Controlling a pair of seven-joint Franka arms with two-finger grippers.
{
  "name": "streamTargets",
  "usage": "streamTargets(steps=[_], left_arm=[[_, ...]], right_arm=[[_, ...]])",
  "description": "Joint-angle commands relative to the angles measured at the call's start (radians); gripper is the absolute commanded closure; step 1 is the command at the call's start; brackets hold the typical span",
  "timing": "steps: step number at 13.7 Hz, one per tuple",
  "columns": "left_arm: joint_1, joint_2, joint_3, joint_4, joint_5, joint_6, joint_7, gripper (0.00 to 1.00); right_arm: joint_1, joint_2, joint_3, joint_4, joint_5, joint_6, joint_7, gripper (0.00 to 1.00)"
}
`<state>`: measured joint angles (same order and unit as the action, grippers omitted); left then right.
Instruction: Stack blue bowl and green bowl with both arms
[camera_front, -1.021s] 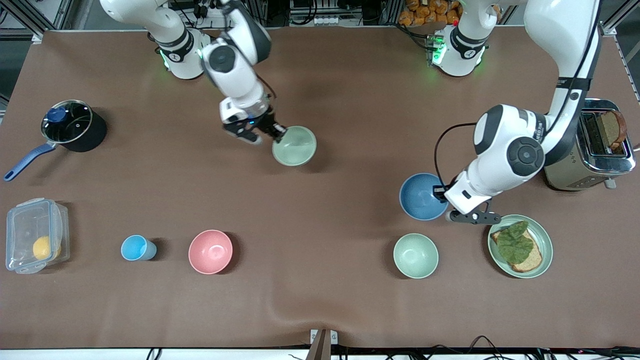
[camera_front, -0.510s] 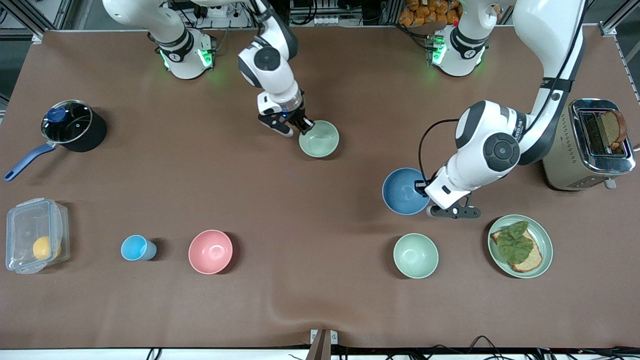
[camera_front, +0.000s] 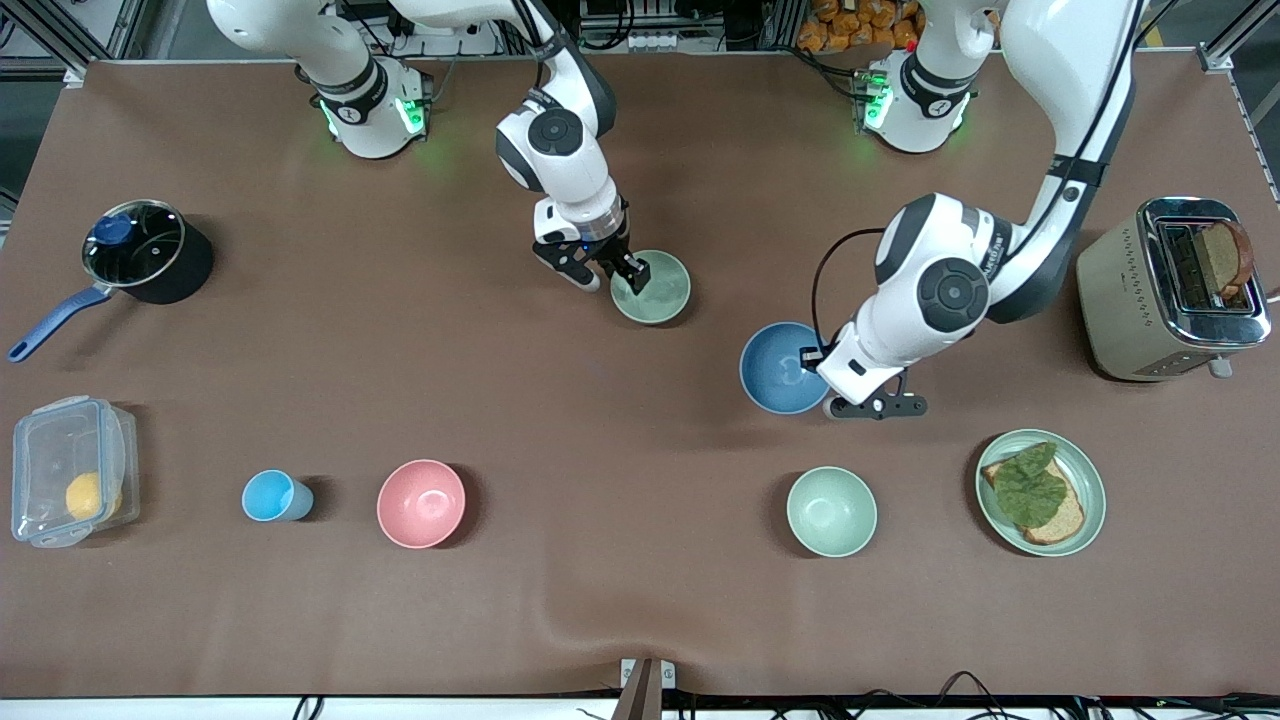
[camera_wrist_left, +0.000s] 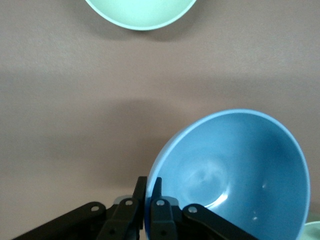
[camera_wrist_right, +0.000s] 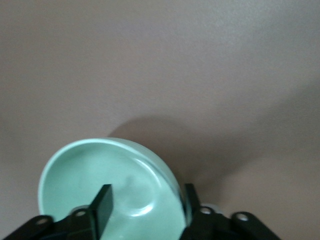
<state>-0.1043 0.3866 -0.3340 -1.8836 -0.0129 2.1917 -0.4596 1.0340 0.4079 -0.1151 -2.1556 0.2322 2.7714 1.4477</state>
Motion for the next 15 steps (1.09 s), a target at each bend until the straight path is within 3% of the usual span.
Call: streamTargets(steps=[1, 5, 8, 10, 15], left_arm=[[0.012, -0.064, -0.025, -0.081, -0.035, 0.023, -0.025, 1.0], [0.012, -0.156, -0.062, -0.205, -0.188, 0.088, -0.027, 1.0], [0.002, -0.163, -0.122, -0.226, -0.228, 0.092, -0.039, 1.0], [-0.002, -0.144, -0.167, -0.226, -0.229, 0.111, -0.07, 1.0], [-0.083, -0.078, -0.201, -0.227, -0.228, 0.217, -0.172, 1.0]], right_arm=[[-0.064, -0.05, 0.002, 0.046, 0.012, -0.143, 0.022, 0.0], [-0.152, -0.078, 0.003, 0.056, 0.039, -0.295, 0.069, 0.0], [-0.187, -0.045, 0.002, 0.056, 0.318, -0.288, 0.073, 0.0], [-0.212, -0.028, 0.003, 0.054, 0.425, -0.283, 0.054, 0.0], [-0.241, 0.02, 0.002, 0.019, 0.865, -0.256, -0.241, 0.0]])
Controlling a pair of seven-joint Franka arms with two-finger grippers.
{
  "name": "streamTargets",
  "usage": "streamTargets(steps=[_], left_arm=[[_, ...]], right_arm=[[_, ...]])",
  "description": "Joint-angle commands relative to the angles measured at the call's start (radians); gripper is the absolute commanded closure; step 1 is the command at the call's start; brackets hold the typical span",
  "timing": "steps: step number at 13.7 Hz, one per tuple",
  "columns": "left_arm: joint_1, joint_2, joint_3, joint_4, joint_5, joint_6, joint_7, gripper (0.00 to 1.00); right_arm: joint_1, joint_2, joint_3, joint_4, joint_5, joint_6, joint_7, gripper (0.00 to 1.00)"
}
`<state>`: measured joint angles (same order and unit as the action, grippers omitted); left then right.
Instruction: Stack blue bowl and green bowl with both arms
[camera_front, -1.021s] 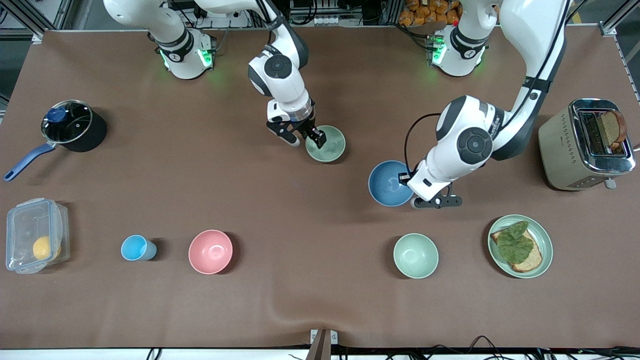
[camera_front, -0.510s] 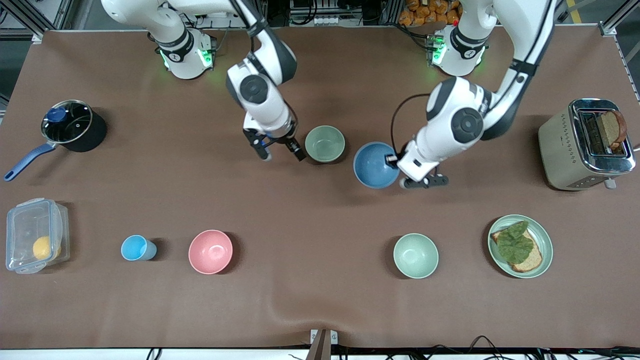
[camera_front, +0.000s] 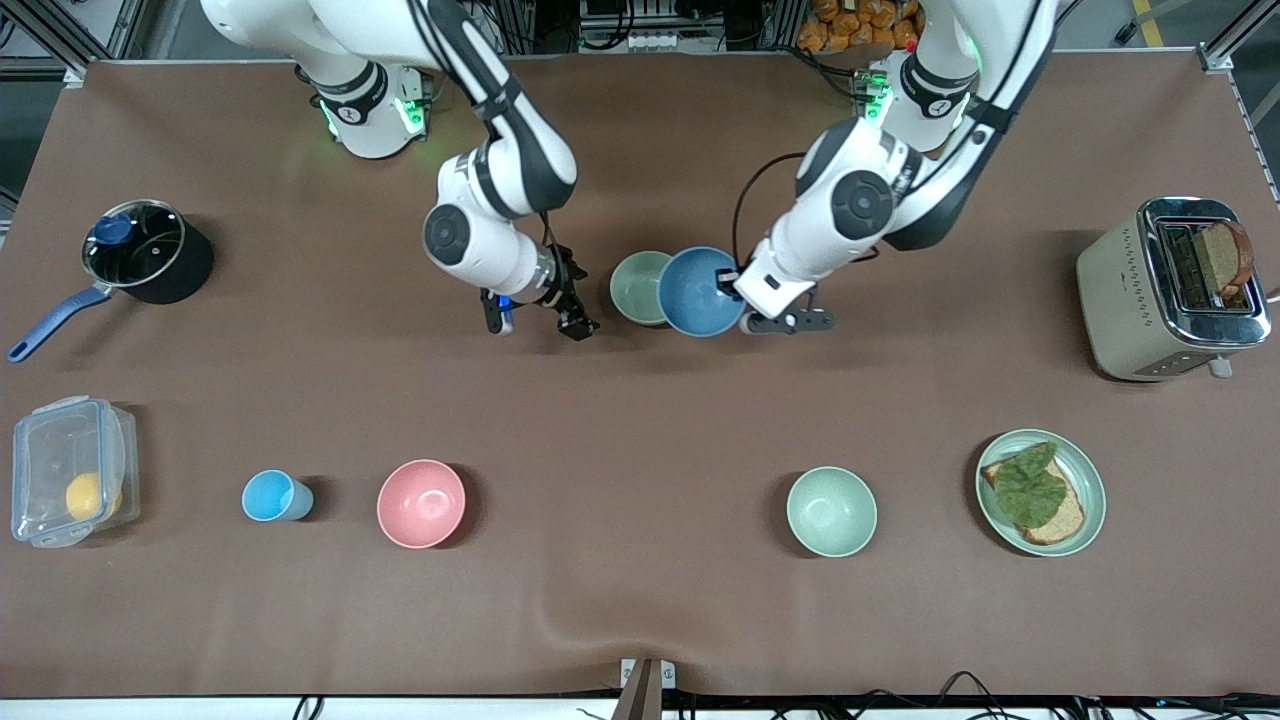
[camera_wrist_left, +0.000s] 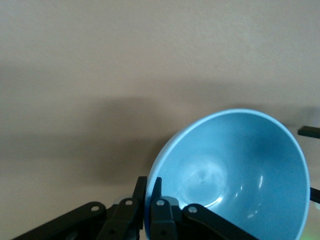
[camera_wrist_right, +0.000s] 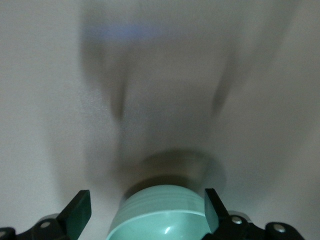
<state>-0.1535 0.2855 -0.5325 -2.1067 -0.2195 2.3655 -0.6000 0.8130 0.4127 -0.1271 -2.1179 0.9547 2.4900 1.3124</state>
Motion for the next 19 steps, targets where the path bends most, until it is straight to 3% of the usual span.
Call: streamTargets(steps=[1, 4, 8, 13, 14, 15, 16, 19], left_arm=[[-0.053, 0.037, -0.001, -0.001, -0.02, 0.047, -0.038, 1.0], [-0.087, 0.084, 0.0, 0.004, -0.009, 0.095, -0.055, 1.0], [-0.107, 0.142, 0.002, 0.016, -0.006, 0.126, -0.061, 1.0], [-0.126, 0.19, 0.003, 0.046, -0.004, 0.126, -0.093, 1.0], [-0.127, 0.198, 0.003, 0.057, -0.004, 0.126, -0.113, 0.76], [-0.129, 0.21, 0.003, 0.068, 0.006, 0.126, -0.121, 0.31], [-0.152, 0.21, 0.005, 0.071, 0.041, 0.126, -0.124, 0.0], [-0.144, 0.19, 0.014, 0.074, 0.075, 0.118, -0.149, 0.0]], right_arm=[[-0.02, 0.018, 0.014, -0.036, 0.2, 0.045, -0.163, 0.0], [-0.011, 0.029, 0.014, -0.045, 0.369, 0.055, -0.271, 0.0], [0.023, 0.038, 0.018, -0.045, 0.442, 0.118, -0.277, 0.0], [0.04, 0.038, 0.018, -0.045, 0.469, 0.133, -0.278, 0.0], [0.043, 0.04, 0.018, -0.045, 0.47, 0.136, -0.278, 0.0], [0.044, 0.043, 0.018, -0.045, 0.469, 0.147, -0.278, 0.0], [0.044, 0.049, 0.018, -0.045, 0.469, 0.15, -0.278, 0.0], [0.049, 0.049, 0.018, -0.045, 0.469, 0.15, -0.28, 0.0]])
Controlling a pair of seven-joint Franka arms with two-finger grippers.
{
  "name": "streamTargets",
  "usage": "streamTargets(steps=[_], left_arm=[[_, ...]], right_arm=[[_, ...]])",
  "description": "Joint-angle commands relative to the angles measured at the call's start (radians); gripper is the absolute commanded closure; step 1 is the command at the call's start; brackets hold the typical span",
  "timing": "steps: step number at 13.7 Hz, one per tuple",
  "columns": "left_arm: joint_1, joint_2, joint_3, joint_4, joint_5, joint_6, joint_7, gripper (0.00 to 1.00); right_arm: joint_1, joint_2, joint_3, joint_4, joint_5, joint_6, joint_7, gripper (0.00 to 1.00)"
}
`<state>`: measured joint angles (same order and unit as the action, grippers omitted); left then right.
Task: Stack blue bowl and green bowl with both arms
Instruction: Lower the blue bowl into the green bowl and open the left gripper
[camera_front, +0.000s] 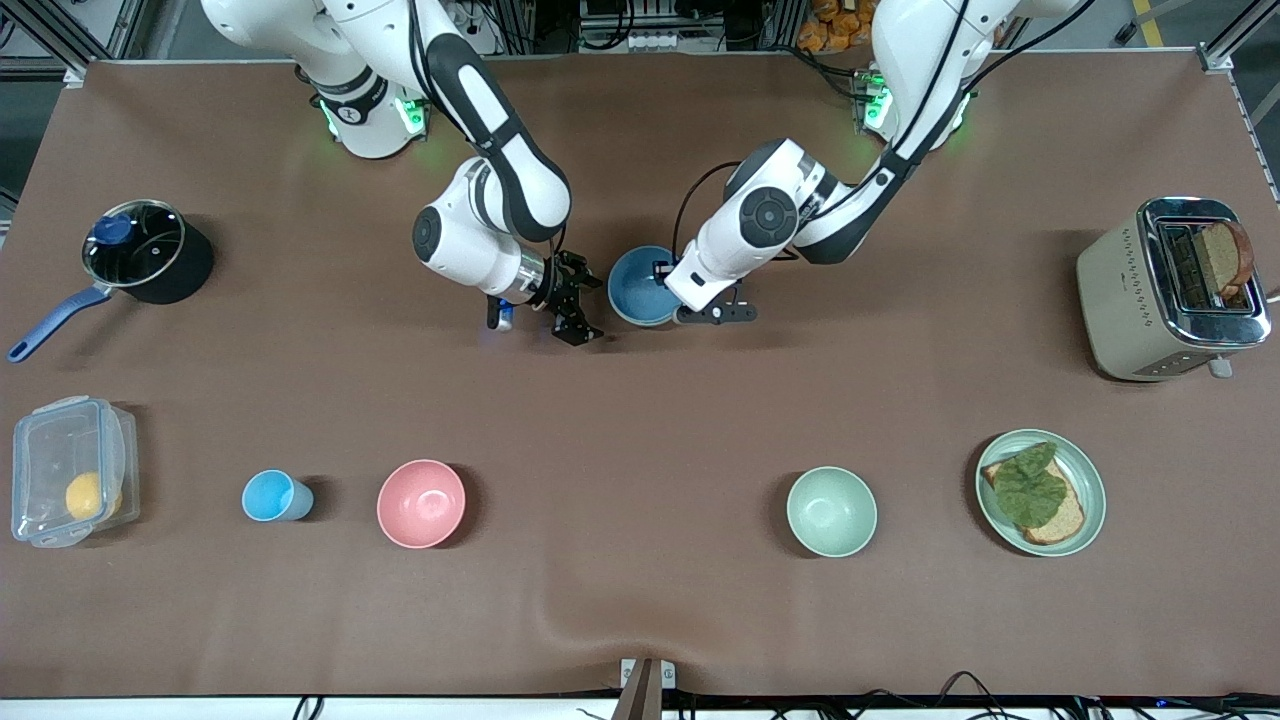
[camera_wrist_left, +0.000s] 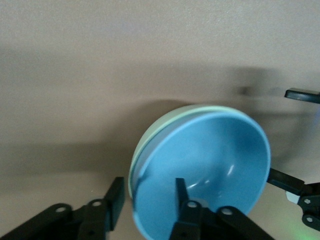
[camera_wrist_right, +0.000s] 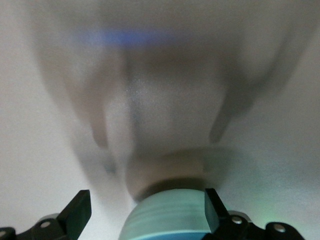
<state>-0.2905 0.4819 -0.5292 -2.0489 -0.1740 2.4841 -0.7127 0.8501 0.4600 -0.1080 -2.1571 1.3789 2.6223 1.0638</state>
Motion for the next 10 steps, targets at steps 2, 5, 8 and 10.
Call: streamTargets(steps=[2, 5, 8, 10], left_arm=[[0.014, -0.054, 0.02, 0.019, 0.057, -0.019, -0.034, 0.0], [0.094, -0.085, 0.02, 0.137, 0.128, -0.205, -0.033, 0.0], [0.155, -0.088, 0.018, 0.335, 0.203, -0.494, -0.03, 0.0], [0.188, -0.091, 0.02, 0.471, 0.237, -0.661, -0.024, 0.0]], right_arm=[[0.012, 0.002, -0.001, -0.006, 0.045, 0.018, -0.031, 0.0], [0.01, -0.003, -0.002, -0.006, 0.043, 0.016, -0.042, 0.0], [-0.003, -0.027, -0.006, -0.047, 0.039, 0.002, -0.198, 0.0], [-0.019, -0.037, -0.009, -0.072, 0.02, -0.004, -0.249, 0.0]])
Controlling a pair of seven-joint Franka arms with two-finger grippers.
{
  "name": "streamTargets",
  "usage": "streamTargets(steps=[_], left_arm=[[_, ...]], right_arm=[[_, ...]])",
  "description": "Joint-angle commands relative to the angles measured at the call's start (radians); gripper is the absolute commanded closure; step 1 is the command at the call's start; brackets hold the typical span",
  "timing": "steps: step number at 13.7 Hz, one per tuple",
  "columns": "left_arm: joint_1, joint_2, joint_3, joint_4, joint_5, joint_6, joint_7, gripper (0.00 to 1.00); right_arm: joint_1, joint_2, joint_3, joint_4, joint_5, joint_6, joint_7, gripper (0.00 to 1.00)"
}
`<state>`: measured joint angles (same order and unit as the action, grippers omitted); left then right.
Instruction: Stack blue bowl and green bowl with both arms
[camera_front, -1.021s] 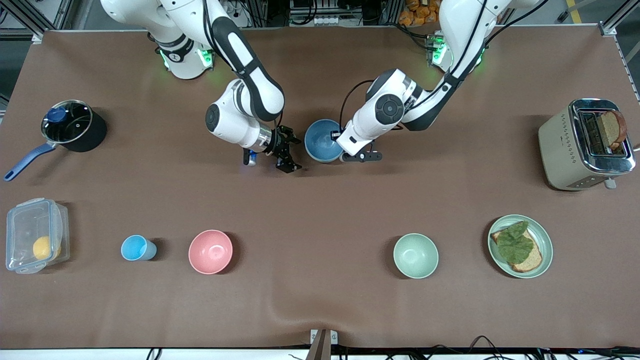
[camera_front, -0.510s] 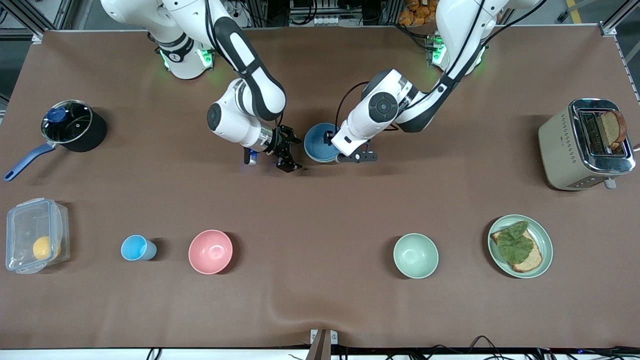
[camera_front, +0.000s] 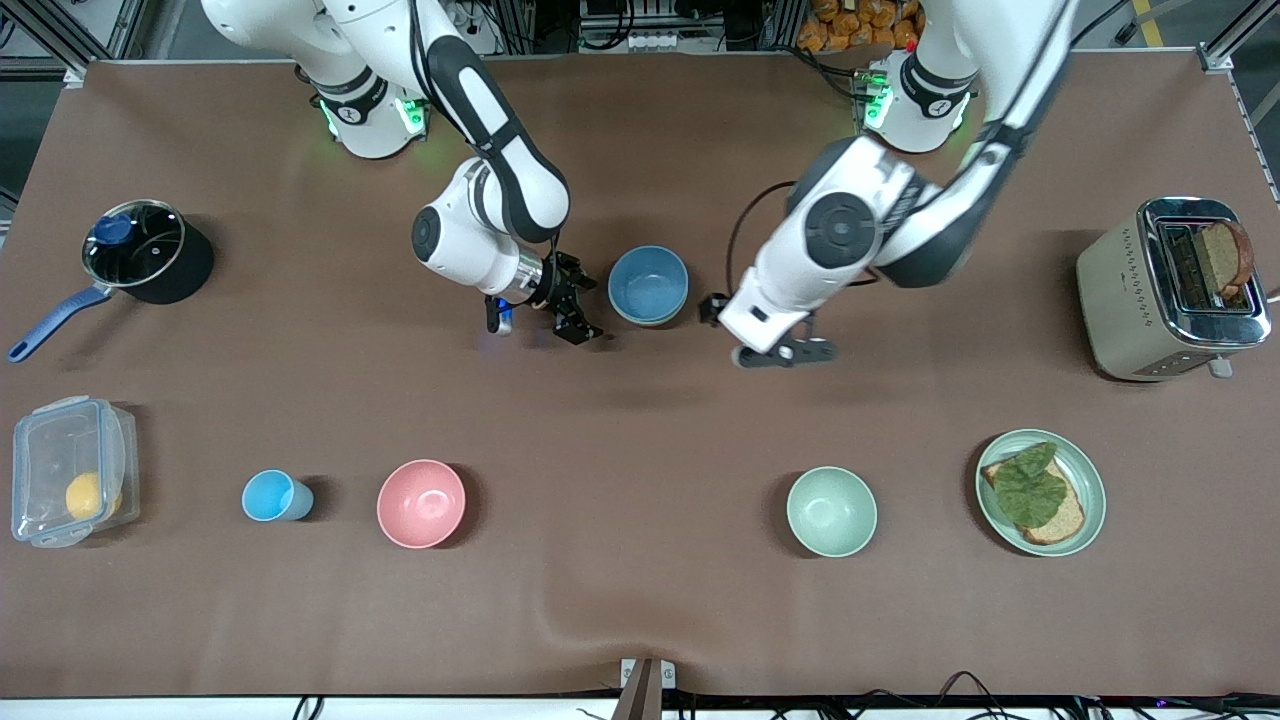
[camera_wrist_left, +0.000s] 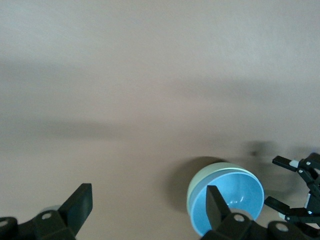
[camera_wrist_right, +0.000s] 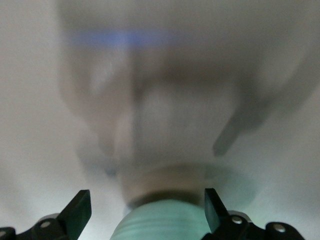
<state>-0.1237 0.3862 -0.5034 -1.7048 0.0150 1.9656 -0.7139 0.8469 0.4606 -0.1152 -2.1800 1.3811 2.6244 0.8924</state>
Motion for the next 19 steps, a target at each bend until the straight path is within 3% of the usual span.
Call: streamTargets(steps=[1, 4, 9, 14, 16, 19], left_arm=[[0.036, -0.003, -0.006, 0.183, 0.072, -0.204, -0.021, 0.0], [0.081, -0.055, -0.006, 0.223, 0.127, -0.232, 0.002, 0.0], [0.186, -0.101, -0.007, 0.221, 0.174, -0.255, 0.149, 0.0], [0.251, -0.157, 0.014, 0.215, 0.164, -0.303, 0.223, 0.0], [0.186, -0.217, 0.125, 0.188, 0.111, -0.336, 0.273, 0.0], [0.043, -0.375, 0.349, 0.042, 0.016, -0.34, 0.404, 0.0]], right_arm=[[-0.023, -0.042, -0.006, -0.056, -0.002, -0.007, -0.082, 0.0], [-0.09, -0.062, -0.015, -0.06, -0.129, -0.091, -0.083, 0.0], [-0.259, -0.154, -0.055, -0.073, -0.429, -0.377, -0.072, 0.0], [-0.255, -0.27, -0.315, -0.037, -0.787, -0.752, -0.061, 0.0], [-0.285, -0.281, -0.349, 0.017, -0.877, -0.855, -0.072, 0.0], [-0.362, -0.31, -0.351, 0.087, -1.008, -0.966, -0.092, 0.0]])
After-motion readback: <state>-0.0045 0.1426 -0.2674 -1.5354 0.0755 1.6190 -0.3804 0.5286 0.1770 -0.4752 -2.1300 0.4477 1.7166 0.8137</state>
